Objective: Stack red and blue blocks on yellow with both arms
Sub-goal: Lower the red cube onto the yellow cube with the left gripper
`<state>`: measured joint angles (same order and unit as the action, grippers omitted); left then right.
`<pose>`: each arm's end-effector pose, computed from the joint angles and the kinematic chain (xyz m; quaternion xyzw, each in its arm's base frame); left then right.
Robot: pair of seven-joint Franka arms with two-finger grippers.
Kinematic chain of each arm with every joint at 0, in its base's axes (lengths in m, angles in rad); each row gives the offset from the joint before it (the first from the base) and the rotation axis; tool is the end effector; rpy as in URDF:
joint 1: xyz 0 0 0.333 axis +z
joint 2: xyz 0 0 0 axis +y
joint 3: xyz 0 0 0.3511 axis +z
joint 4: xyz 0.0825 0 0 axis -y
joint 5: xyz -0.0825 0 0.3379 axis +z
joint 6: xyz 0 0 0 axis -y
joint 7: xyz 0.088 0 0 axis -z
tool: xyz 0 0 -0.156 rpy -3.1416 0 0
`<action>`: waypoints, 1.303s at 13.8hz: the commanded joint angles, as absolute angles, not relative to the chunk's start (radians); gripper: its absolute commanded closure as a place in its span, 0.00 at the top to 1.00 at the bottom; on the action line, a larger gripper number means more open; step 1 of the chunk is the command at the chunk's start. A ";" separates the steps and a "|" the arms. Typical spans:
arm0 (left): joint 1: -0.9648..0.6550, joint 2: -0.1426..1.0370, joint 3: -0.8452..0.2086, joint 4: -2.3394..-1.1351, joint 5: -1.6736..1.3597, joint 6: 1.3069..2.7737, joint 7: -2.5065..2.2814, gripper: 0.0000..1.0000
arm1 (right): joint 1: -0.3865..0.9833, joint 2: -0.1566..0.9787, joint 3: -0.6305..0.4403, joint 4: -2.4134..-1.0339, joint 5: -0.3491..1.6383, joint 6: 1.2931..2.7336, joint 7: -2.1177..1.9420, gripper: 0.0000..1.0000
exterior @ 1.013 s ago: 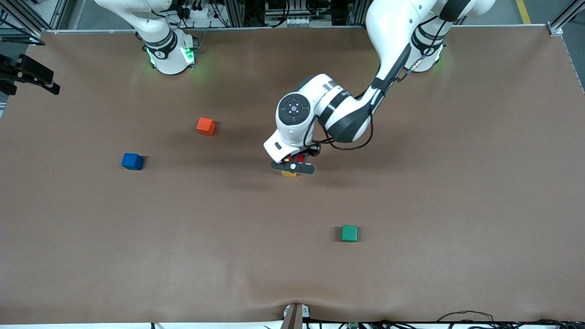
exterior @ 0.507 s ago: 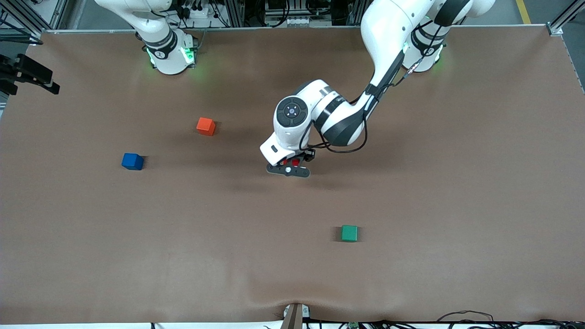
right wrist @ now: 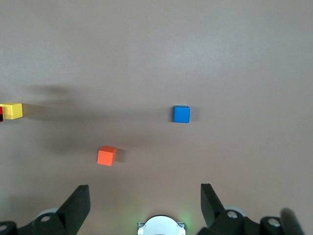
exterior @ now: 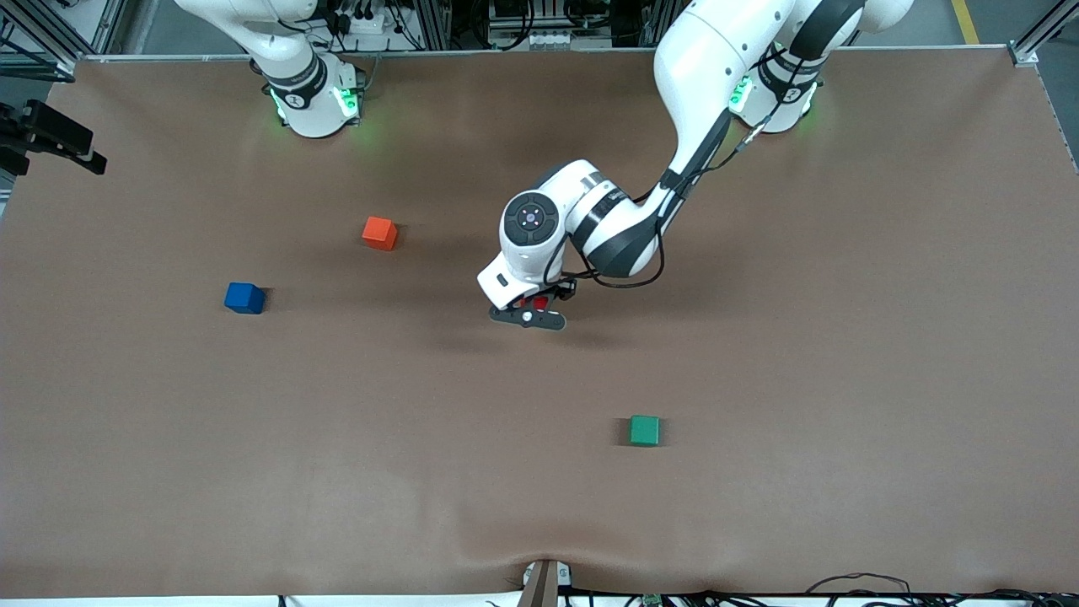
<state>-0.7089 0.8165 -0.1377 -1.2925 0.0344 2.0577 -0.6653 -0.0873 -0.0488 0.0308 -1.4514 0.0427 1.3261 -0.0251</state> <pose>0.5000 -0.5251 0.2542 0.9960 -0.0785 -0.0404 0.0107 0.4601 -0.0182 0.6635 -0.9990 0.0114 0.0374 0.0217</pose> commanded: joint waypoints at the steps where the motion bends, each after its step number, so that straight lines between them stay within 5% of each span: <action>1: -0.730 0.845 -0.115 -1.262 0.034 2.063 -0.675 0.00 | -0.106 -0.048 0.041 -1.443 0.058 1.327 -0.017 1.00; 17: -0.755 0.868 -0.100 -1.272 0.035 2.097 -0.675 0.00 | -0.106 -0.032 0.041 -1.440 0.058 1.328 -0.017 1.00; 18: -0.755 0.868 -0.100 -1.272 0.037 2.097 -0.675 0.27 | -0.101 -0.028 0.041 -1.436 0.058 1.327 -0.017 1.00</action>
